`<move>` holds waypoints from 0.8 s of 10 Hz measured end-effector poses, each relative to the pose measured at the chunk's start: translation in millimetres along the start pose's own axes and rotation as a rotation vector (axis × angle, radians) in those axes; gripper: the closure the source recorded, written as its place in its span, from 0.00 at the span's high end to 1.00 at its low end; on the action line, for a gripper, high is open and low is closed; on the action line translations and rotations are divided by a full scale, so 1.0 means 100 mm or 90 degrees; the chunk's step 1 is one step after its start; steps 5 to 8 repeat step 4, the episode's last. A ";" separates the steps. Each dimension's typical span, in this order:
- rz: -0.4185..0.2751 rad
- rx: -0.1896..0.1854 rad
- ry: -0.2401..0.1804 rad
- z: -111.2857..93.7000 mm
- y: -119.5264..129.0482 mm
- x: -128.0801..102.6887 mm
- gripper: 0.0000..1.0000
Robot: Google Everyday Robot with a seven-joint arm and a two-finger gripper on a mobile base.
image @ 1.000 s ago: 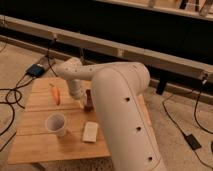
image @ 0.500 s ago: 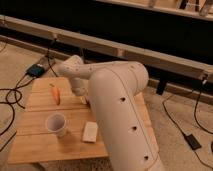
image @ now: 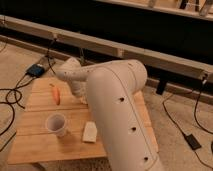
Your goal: Drag the ceramic bowl in a circle
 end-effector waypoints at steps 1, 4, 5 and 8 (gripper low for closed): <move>0.005 0.008 -0.001 -0.01 0.00 0.01 0.80; 0.016 0.049 0.006 -0.02 -0.03 0.07 0.80; 0.016 0.049 0.006 -0.02 -0.03 0.07 0.80; 0.016 0.049 0.006 -0.02 -0.03 0.07 0.80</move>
